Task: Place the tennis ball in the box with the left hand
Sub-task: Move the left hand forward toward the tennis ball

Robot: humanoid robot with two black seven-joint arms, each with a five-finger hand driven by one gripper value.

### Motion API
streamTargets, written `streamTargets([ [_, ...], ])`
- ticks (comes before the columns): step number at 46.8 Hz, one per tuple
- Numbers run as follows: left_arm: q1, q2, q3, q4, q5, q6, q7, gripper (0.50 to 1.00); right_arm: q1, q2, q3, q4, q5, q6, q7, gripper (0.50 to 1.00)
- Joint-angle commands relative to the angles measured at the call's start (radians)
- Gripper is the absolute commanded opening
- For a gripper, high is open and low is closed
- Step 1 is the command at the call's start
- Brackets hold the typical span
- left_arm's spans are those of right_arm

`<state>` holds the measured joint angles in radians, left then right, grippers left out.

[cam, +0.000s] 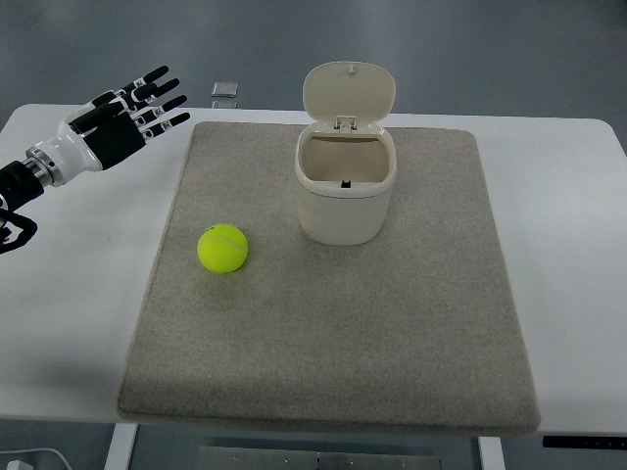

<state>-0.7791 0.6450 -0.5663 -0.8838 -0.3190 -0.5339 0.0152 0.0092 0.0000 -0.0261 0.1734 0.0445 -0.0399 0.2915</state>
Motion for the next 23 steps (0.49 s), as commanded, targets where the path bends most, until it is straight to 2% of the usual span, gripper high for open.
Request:
streamTargets([
  [1, 0.0, 0.004, -0.004, 0.0, 0.0, 0.0, 0.0, 0.994, 0.0, 0.0, 0.0, 0.0, 0.0, 0.0, 0.0, 0.938],
  [23, -0.015, 0.008, -0.012, 0.008, -0.006, 0.0, 0.0, 0.992, 0.0, 0.0, 0.0, 0.0, 0.0, 0.0, 0.0, 0.938],
])
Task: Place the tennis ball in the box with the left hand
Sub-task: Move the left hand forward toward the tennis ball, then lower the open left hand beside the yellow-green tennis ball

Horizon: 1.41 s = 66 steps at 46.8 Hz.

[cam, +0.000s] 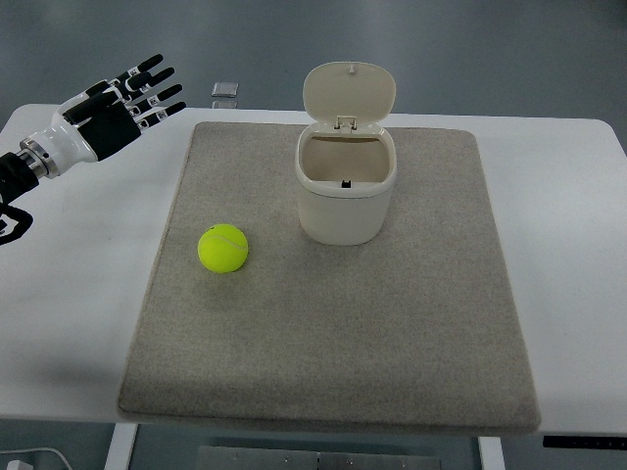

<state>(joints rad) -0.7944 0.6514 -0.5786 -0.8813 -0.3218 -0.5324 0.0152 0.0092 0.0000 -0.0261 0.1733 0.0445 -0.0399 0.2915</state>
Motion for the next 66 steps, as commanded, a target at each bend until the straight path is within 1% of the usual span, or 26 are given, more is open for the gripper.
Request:
streamTargets([
  [1, 0.0, 0.005, 0.003, 0.005, 0.001, -0.001, 0.0, 0.992, 0.0, 0.0, 0.0, 0.0, 0.0, 0.0, 0.0, 0.938],
  [8, 0.0, 0.025, 0.011, 0.005, 0.024, -0.021, -0.001, 0.994, 0.0, 0.0, 0.0, 0.0, 0.0, 0.0, 0.0, 0.938],
  [11, 0.001, 0.04, 0.009, 0.001, 0.094, -0.023, -0.001, 0.994, 0.0, 0.0, 0.0, 0.0, 0.0, 0.0, 0.0, 0.938],
  [14, 0.001, 0.051, 0.0, -0.004, 0.217, -0.026, -0.006, 0.992, 0.0, 0.0, 0.0, 0.0, 0.0, 0.0, 0.0, 0.938],
  [16, 0.001, 0.056, -0.006, -0.004, 0.314, -0.032, -0.018, 0.994, 0.0, 0.0, 0.0, 0.0, 0.0, 0.0, 0.0, 0.938],
  [20, 0.0, 0.056, -0.023, -0.004, 0.482, -0.037, -0.076, 0.992, 0.0, 0.0, 0.0, 0.0, 0.0, 0.0, 0.0, 0.938],
  [25, -0.006, 0.062, -0.02, -0.007, 0.599, -0.043, -0.136, 0.992, 0.0, 0.0, 0.0, 0.0, 0.0, 0.0, 0.0, 0.938],
  [29, -0.034, 0.091, -0.007, -0.008, 0.642, -0.043, -0.152, 0.992, 0.0, 0.0, 0.0, 0.0, 0.0, 0.0, 0.0, 0.938],
  [35, -0.036, 0.117, -0.004, -0.024, 0.724, -0.044, -0.152, 0.992, 0.0, 0.0, 0.0, 0.0, 0.0, 0.0, 0.0, 0.94],
  [39, -0.029, 0.142, -0.014, -0.07, 0.811, -0.043, -0.167, 0.992, 0.0, 0.0, 0.0, 0.0, 0.0, 0.0, 0.0, 0.938],
  [47, -0.028, 0.186, -0.023, -0.179, 0.952, -0.038, -0.228, 0.992, 0.0, 0.0, 0.0, 0.0, 0.0, 0.0, 0.0, 0.938],
  [60, -0.028, 0.24, -0.032, -0.352, 1.164, -0.035, -0.233, 0.992, 0.0, 0.0, 0.0, 0.0, 0.0, 0.0, 0.0, 0.938],
  [66, -0.028, 0.248, -0.033, -0.401, 1.274, -0.035, -0.238, 0.992, 0.0, 0.0, 0.0, 0.0, 0.0, 0.0, 0.0, 0.938],
])
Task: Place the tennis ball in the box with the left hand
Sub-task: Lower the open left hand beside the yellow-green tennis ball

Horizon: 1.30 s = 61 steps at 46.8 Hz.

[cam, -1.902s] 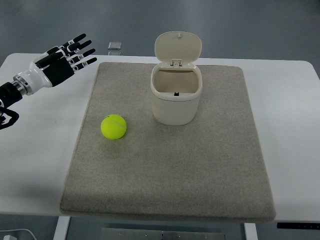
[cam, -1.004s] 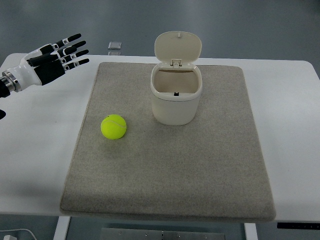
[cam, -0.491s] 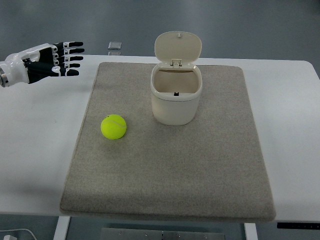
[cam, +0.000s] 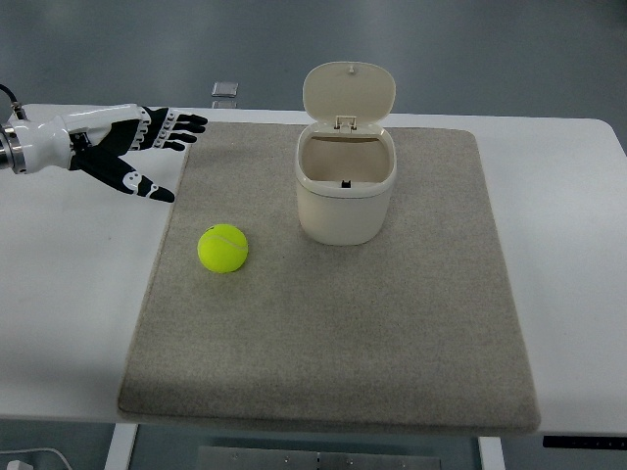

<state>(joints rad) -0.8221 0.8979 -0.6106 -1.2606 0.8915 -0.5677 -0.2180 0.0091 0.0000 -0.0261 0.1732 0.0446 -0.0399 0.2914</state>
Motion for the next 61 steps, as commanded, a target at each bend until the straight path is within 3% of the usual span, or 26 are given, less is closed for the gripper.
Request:
streamTargets([
  [1, 0.0, 0.001, -0.001, -0.025, 0.079, 0.0, -0.009, 0.992, 0.0, 0.0, 0.0, 0.0, 0.0, 0.0, 0.0, 0.94],
  [16, 0.0, 0.019, 0.0, -0.094, 0.443, 0.006, -0.156, 0.99, 0.0, 0.0, 0.0, 0.0, 0.0, 0.0, 0.0, 0.938],
  [20, 0.001, 0.023, 0.0, -0.114, 0.53, 0.037, -0.19, 0.99, 0.0, 0.0, 0.0, 0.0, 0.0, 0.0, 0.0, 0.938],
  [32, 0.109, -0.002, 0.017, -0.157, 0.839, 0.324, -0.227, 0.988, 0.0, 0.0, 0.0, 0.0, 0.0, 0.0, 0.0, 0.938],
  [36, 0.123, -0.017, 0.022, -0.158, 0.897, 0.385, -0.238, 0.988, 0.0, 0.0, 0.0, 0.0, 0.0, 0.0, 0.0, 0.938],
  [53, 0.115, -0.06, 0.031, -0.152, 0.934, 0.391, -0.239, 0.981, 0.0, 0.0, 0.0, 0.0, 0.0, 0.0, 0.0, 0.938],
  [61, 0.117, -0.079, 0.032, -0.151, 1.004, 0.393, -0.239, 0.951, 0.0, 0.0, 0.0, 0.0, 0.0, 0.0, 0.0, 0.94],
])
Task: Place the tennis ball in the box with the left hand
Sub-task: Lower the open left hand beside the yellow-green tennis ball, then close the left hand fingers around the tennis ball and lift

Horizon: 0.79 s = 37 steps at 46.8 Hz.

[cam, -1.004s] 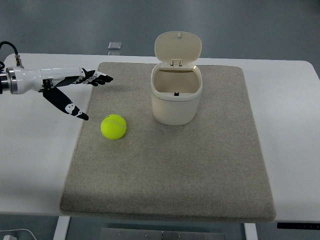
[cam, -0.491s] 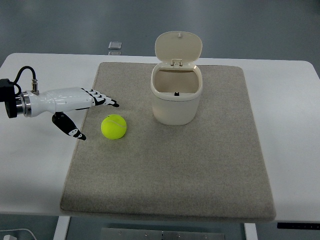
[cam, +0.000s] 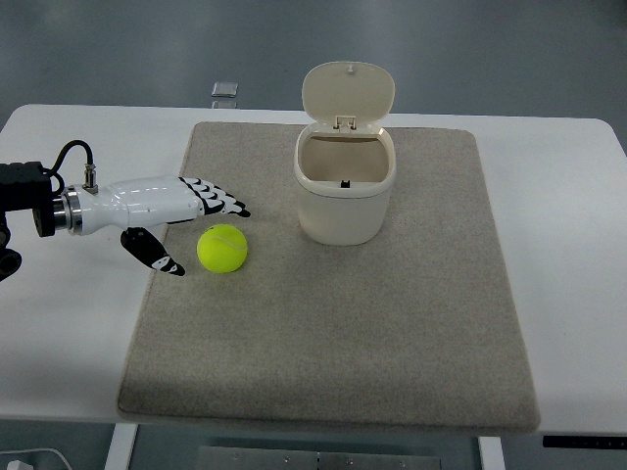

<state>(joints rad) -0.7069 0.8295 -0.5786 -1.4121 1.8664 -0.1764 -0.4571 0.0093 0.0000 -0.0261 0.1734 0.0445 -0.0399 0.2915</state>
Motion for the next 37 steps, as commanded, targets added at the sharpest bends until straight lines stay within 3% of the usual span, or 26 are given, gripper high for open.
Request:
streamTargets([
  [1, 0.001, -0.012, 0.0, 0.001, 0.037, 0.005, 0.0, 0.947, 0.0, 0.0, 0.0, 0.0, 0.0, 0.0, 0.0, 0.938],
  [13, 0.0, -0.02, 0.017, 0.001, 0.05, 0.008, 0.0, 0.943, 0.0, 0.0, 0.0, 0.0, 0.0, 0.0, 0.0, 0.938],
  [21, 0.0, -0.02, 0.019, 0.004, 0.071, 0.008, 0.0, 0.904, 0.0, 0.0, 0.0, 0.0, 0.0, 0.0, 0.0, 0.938],
  [37, -0.002, -0.04, 0.017, 0.021, 0.109, 0.014, 0.002, 0.879, 0.0, 0.0, 0.0, 0.0, 0.0, 0.0, 0.0, 0.938],
])
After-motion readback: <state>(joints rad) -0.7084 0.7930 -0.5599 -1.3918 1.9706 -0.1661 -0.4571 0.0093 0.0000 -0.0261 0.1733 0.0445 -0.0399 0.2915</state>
